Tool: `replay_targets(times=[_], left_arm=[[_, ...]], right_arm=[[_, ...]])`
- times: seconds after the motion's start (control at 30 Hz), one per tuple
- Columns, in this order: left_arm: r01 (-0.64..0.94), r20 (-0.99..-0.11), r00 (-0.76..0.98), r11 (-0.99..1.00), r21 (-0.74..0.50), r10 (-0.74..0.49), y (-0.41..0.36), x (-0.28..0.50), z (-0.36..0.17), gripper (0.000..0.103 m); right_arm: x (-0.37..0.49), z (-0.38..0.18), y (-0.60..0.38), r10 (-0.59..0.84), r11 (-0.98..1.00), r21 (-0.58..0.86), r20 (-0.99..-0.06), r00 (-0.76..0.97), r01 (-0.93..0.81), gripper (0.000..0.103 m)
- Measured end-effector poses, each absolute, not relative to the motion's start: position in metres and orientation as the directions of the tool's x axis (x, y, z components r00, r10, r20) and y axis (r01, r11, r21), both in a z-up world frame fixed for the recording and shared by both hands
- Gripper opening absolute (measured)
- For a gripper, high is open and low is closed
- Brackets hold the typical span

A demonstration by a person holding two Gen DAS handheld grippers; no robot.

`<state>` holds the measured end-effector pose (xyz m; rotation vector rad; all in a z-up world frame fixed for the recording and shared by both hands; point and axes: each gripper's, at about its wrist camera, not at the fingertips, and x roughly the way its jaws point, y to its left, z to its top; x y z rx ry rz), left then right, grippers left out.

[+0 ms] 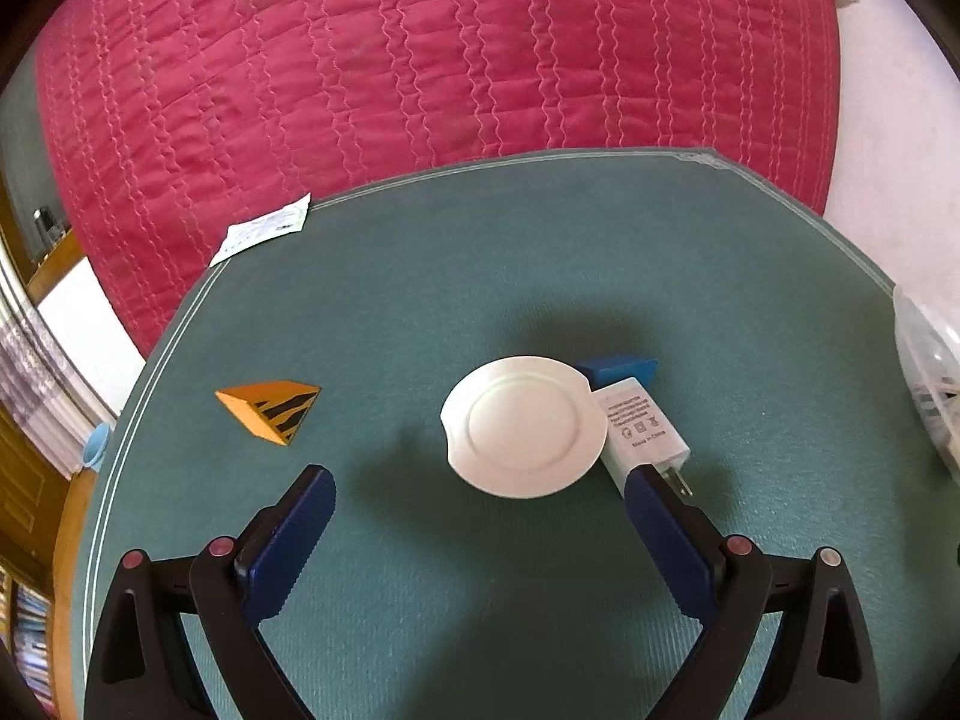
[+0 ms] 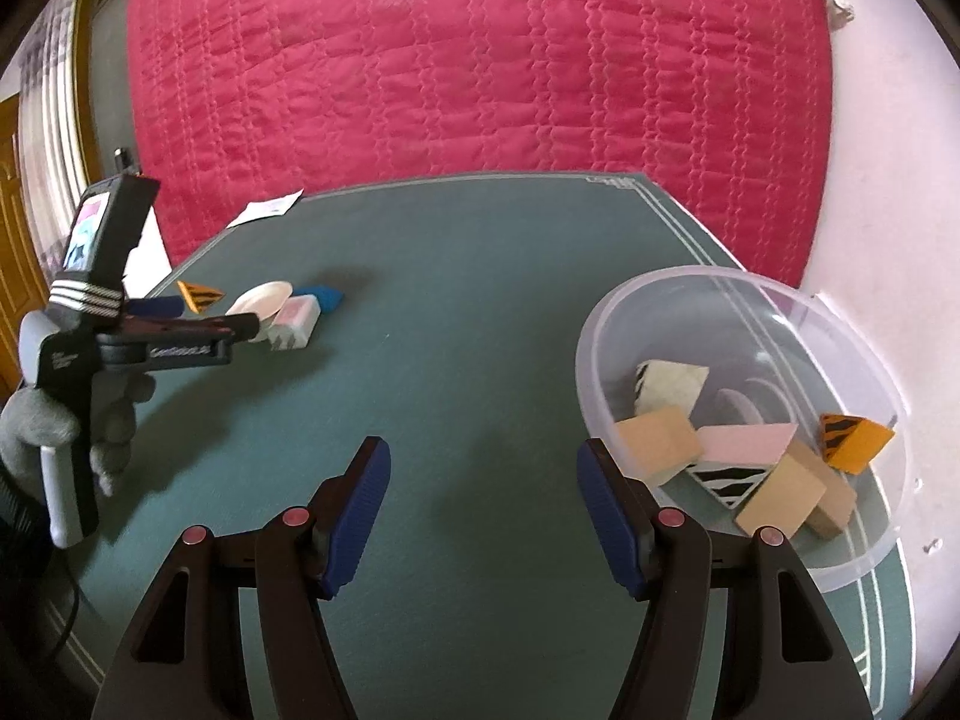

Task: Organize rigid objects
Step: 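Grasp the white plate by its rim with the left gripper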

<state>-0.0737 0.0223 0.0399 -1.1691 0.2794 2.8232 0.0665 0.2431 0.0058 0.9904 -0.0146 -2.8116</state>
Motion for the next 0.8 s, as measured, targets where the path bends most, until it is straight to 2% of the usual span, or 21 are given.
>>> replay_targets(times=[0.4, 0.67, 0.73, 0.8], left_arm=[[-0.122, -0.727, -0.685, -0.976, 0.182, -0.05, 0.024, -0.099, 0.029, 0.099], [-0.126, -0.739, -0.673, -0.979, 0.16, -0.034, 0.021, -0.111, 0.027, 0.099], [-0.135, -0.741, -0.671, -0.98, 0.144, -0.017, 0.02, -0.112, 0.027, 0.096], [-0.152, -0.749, -0.662, -0.981, 0.123, 0.009, 0.019, -0.112, 0.026, 0.075]], right_arm=[[0.064, -0.003, 0.231, -0.182, -0.98, 0.064, -0.653, -0.735, 0.186, 0.066], [0.061, -0.005, 0.221, -0.203, -0.975, 0.073, -0.674, -0.71, 0.209, 0.066], [0.06, -0.005, 0.218, -0.209, -0.973, 0.074, -0.679, -0.704, 0.217, 0.066], [0.058, -0.004, 0.214, -0.216, -0.971, 0.076, -0.682, -0.699, 0.227, 0.066]])
